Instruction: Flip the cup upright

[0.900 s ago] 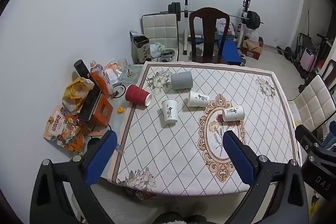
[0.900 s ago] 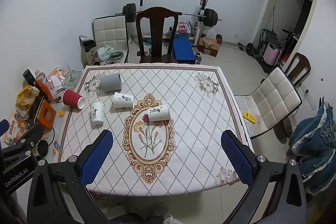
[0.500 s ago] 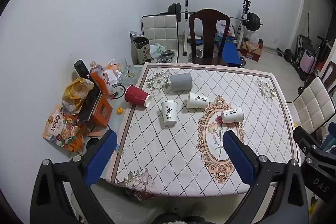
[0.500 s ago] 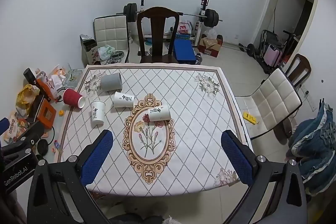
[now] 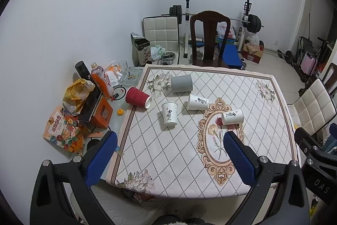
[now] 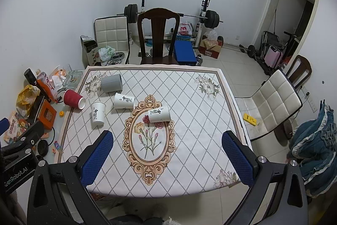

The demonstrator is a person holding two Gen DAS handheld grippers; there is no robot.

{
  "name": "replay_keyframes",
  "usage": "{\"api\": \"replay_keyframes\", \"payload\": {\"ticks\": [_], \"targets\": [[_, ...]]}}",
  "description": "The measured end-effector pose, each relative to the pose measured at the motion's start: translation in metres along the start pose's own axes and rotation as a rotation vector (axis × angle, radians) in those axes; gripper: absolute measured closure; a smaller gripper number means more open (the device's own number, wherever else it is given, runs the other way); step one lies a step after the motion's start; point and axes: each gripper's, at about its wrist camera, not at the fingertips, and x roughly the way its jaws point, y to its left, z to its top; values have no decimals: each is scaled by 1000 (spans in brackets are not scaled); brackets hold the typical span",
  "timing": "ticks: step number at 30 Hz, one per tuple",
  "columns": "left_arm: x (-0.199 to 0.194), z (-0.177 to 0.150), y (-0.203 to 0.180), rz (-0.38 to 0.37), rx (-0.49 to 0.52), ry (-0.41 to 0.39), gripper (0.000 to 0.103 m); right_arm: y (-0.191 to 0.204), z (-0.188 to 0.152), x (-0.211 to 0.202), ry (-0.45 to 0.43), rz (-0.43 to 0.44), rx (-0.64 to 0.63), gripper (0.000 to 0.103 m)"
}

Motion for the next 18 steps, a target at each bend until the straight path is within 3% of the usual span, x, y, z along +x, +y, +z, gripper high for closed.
{"api": "replay_keyframes", "payload": {"ticks": [18], "targets": [[-8,3,-2,7,0,-19,0,0,1,-8,-12,9,0,0]]}}
